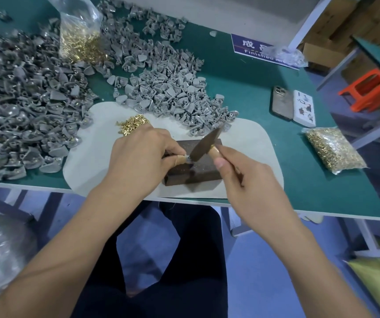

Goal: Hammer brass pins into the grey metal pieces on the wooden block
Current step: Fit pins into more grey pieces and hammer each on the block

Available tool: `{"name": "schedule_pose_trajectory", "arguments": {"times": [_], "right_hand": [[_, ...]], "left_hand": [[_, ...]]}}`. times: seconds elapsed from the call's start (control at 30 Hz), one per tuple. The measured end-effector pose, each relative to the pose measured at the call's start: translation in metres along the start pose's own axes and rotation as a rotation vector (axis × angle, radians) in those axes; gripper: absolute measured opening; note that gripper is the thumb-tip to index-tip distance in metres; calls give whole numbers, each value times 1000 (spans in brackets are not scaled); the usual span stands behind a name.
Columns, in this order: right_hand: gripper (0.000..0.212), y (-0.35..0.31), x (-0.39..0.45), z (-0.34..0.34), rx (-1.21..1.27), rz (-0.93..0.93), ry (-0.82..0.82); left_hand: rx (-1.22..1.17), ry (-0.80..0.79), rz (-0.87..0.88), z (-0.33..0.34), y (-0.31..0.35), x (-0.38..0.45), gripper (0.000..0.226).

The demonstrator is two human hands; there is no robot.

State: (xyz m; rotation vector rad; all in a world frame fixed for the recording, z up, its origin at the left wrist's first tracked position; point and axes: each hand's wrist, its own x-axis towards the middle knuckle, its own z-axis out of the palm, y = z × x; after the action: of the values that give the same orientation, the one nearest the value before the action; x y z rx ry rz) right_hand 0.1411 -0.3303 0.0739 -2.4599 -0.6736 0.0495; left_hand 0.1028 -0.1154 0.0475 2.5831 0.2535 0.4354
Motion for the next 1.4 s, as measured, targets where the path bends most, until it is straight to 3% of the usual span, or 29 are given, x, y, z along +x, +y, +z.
{"name": "schedule_pose_trajectory", "arguments": {"times": [0.1, 0.2, 0.4, 0.5, 0.57, 0.63, 0.7, 1.1, 1.4], "right_hand": [[31, 16, 8, -13, 10, 65, 131], [35, 43, 16, -12, -262, 228, 235], [43, 59, 12, 5, -487, 401, 84], [37, 39, 14, 9, -521, 254, 236], [31, 15, 18, 14, -281, 34, 313], [19, -11, 20, 27, -95, -190, 262], [7, -33, 25, 46, -108, -304, 200], [5, -143, 80, 143, 5, -436, -55], [7, -178, 102, 175, 122, -387, -56]], "left_hand": [[-3, -9, -9, 0, -1, 0, 9], [-12, 2, -15, 1, 0, -1, 6], [-33, -8, -13, 4, -2, -2, 5], [-118, 47, -3, 9, -1, -9, 6], [-208, 116, -19, 14, 0, -23, 7], [-253, 178, -49, 17, -3, -38, 9], [-257, 245, -73, 15, -14, -50, 11], [-163, 421, -315, -52, -120, -78, 13], [-53, 451, -485, -82, -155, -86, 14]]}}
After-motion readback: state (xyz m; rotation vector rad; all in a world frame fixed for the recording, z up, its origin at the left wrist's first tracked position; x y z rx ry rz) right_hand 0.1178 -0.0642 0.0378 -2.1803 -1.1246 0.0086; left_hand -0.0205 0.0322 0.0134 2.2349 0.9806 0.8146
